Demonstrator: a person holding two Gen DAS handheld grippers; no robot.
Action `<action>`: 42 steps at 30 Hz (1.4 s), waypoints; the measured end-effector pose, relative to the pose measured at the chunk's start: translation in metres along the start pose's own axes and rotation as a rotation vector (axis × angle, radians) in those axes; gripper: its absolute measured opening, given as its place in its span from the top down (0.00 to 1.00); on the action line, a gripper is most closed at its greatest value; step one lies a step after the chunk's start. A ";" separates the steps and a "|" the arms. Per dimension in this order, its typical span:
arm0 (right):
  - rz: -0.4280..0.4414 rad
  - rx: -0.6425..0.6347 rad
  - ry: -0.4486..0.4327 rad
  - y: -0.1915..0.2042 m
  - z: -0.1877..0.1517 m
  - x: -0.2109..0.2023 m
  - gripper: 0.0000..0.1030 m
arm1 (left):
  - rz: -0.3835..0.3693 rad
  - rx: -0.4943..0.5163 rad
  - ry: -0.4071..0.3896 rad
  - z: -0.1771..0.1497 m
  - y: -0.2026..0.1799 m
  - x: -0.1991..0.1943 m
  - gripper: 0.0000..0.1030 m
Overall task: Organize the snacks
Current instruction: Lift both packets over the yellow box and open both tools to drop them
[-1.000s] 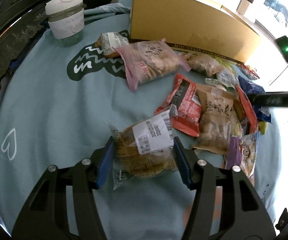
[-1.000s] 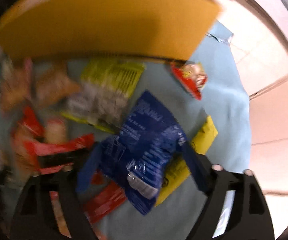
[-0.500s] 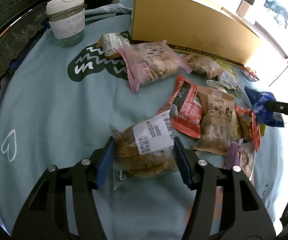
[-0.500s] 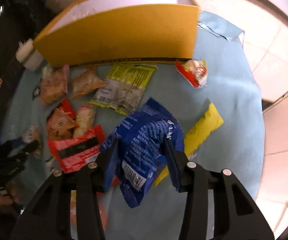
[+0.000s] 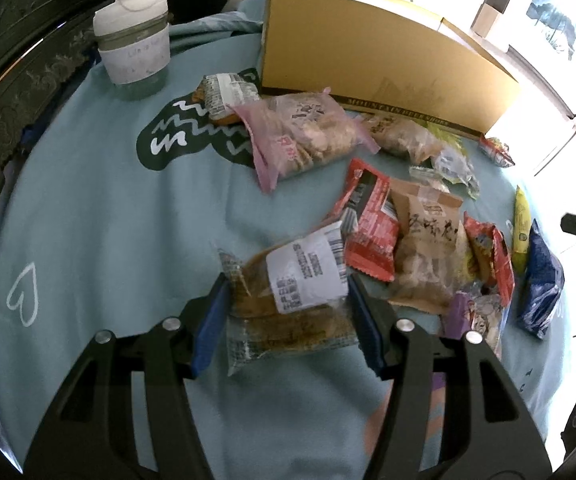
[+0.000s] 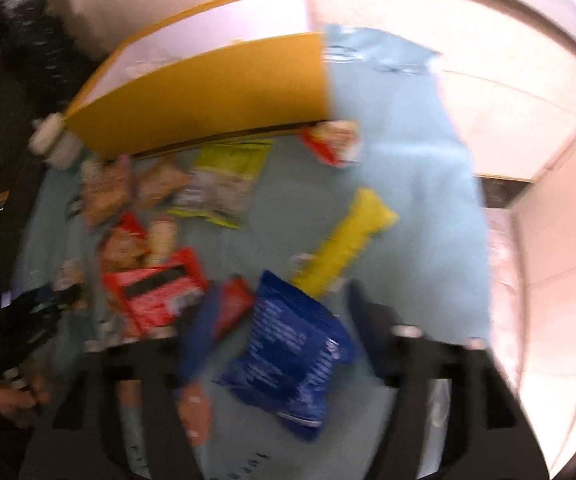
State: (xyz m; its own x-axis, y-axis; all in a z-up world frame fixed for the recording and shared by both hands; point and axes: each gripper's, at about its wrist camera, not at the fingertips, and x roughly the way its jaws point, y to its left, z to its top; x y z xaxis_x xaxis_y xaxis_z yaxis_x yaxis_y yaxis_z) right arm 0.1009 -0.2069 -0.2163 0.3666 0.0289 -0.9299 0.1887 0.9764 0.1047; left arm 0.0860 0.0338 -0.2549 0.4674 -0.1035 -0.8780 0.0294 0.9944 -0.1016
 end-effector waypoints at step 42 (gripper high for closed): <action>0.225 0.009 -0.180 0.017 0.015 -0.096 0.53 | -0.122 0.041 -0.307 0.062 -0.033 -0.101 0.50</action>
State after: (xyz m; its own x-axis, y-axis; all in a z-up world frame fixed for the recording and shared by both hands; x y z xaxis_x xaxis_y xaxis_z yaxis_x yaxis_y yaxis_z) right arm 0.0826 -0.1962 -0.1196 0.5557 0.2057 -0.8055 0.0921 0.9477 0.3055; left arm 0.0929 0.0133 -0.1341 0.7028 -0.2163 -0.6777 0.1336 0.9758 -0.1729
